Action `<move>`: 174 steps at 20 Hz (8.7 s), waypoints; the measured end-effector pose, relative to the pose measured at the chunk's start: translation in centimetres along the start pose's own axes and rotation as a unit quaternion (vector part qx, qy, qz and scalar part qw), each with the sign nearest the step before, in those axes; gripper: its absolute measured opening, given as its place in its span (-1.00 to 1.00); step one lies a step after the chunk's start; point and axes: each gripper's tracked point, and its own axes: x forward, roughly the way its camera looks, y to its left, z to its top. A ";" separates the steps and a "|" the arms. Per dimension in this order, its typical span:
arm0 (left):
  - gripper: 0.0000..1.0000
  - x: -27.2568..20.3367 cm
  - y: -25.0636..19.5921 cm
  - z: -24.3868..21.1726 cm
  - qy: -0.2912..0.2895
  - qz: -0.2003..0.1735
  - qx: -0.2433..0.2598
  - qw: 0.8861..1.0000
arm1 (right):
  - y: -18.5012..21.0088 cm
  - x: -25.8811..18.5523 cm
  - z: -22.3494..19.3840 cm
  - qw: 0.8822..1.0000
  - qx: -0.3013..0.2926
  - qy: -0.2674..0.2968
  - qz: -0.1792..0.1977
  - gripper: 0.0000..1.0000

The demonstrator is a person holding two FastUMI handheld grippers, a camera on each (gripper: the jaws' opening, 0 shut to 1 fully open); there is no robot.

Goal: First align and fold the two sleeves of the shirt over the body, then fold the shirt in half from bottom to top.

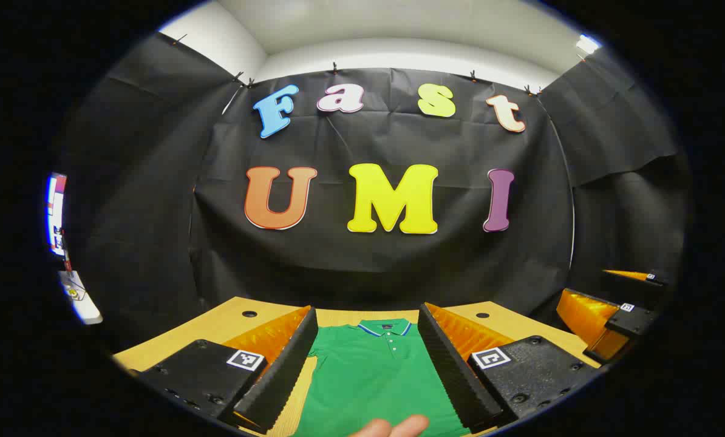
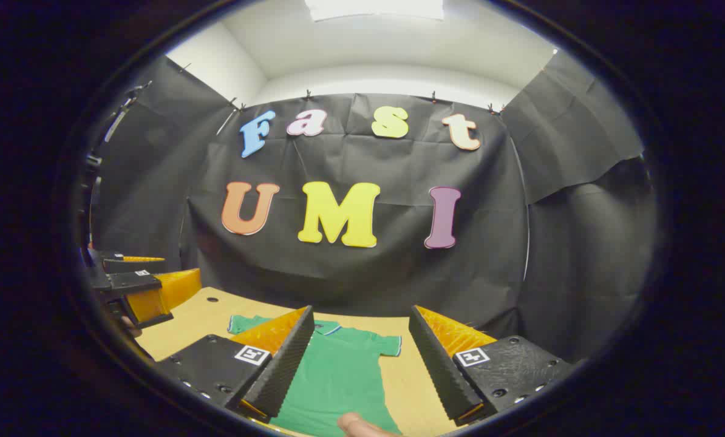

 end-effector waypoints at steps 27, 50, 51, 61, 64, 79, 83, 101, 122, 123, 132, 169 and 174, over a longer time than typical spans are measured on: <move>1.00 4.0 1.6 -4.5 0.059 0.044 0.007 0.997 | -6.8 21.4 -13.6 0.988 -0.021 0.153 -0.031 0.93; 1.00 7.6 4.9 -9.4 0.121 0.073 -0.020 0.990 | -9.7 37.8 -32.4 0.921 0.073 0.381 -0.044 -0.13; 1.00 7.6 4.9 -9.4 0.122 0.074 -0.020 0.990 | -9.5 37.9 -32.8 0.918 0.084 0.386 -0.043 -0.12; 1.00 8.1 4.9 -10.0 0.120 0.077 -0.014 0.990 | -7.3 38.6 -27.9 0.939 -0.103 0.325 -0.038 -0.93; 1.00 8.5 5.2 -11.2 0.133 0.087 -0.005 0.987 | -4.1 38.7 -25.9 0.944 -0.167 0.284 -0.011 -0.93; 1.00 9.4 2.4 -12.6 0.150 0.054 -0.027 0.987 | 2.8 26.3 -12.6 0.981 -0.047 0.142 0.121 0.92; 1.00 9.8 4.0 -10.0 0.127 0.084 -0.027 0.988 | -0.6 19.4 -10.4 0.989 -0.024 0.101 0.105 0.90; 1.00 26.3 21.2 -19.6 0.220 0.206 -0.073 0.951 | -6.2 6.9 -10.5 0.995 -0.037 0.066 0.059 0.89; -0.77 30.9 18.1 -25.8 0.330 0.181 0.003 0.926 | -7.2 8.1 -14.0 0.995 -0.009 0.077 0.057 0.90; -0.78 31.1 17.6 -25.2 0.328 0.181 0.022 0.927 | -7.2 8.1 -14.1 0.995 -0.010 0.081 0.056 0.90; 0.59 31.5 7.4 -18.9 0.274 0.100 0.050 0.955 | -6.2 7.2 -12.4 0.996 -0.035 0.074 0.038 0.89; 1.00 -6.5 8.8 -27.0 0.239 0.072 -0.002 0.968 | -5.6 -4.6 -28.5 0.966 -0.008 0.252 0.049 0.89; 0.93 -6.3 9.1 -27.1 0.240 0.086 0.003 0.967 | -4.3 -4.5 -28.9 0.962 0.036 0.259 0.078 0.72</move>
